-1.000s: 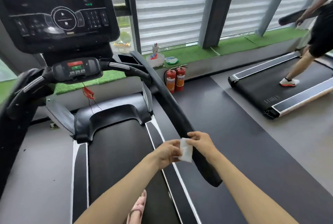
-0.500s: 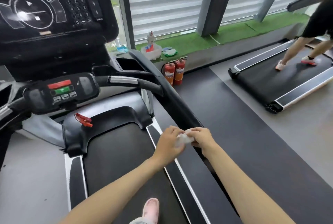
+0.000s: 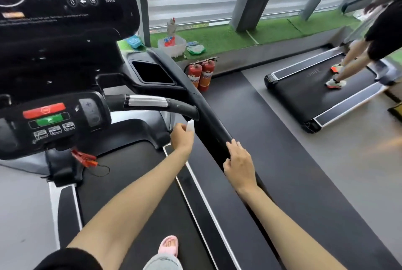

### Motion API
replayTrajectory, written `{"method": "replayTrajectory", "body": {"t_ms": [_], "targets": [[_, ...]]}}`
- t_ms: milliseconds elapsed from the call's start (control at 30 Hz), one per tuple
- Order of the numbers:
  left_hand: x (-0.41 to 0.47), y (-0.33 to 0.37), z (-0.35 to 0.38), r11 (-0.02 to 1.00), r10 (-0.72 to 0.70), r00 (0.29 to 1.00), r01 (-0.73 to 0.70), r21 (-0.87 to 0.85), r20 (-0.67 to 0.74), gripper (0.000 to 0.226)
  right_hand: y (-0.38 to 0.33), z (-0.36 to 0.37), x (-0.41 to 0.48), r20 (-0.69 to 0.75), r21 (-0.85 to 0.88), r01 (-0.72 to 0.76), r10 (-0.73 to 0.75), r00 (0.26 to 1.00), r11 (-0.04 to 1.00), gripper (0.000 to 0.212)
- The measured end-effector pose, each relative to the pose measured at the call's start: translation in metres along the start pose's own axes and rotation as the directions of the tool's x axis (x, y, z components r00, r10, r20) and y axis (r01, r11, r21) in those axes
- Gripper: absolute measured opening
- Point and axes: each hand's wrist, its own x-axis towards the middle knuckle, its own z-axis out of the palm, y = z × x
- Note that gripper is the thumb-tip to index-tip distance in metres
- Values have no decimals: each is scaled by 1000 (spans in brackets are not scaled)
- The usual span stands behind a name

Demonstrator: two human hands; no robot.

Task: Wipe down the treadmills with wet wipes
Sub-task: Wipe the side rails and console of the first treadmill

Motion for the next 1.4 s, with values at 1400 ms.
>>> {"method": "replayTrajectory", "body": {"t_ms": [1400], "targets": [[-13, -27, 57, 947, 309, 948, -299, -119, 81, 13, 38, -6, 4, 318, 18, 7, -12, 948, 1000, 72]]}}
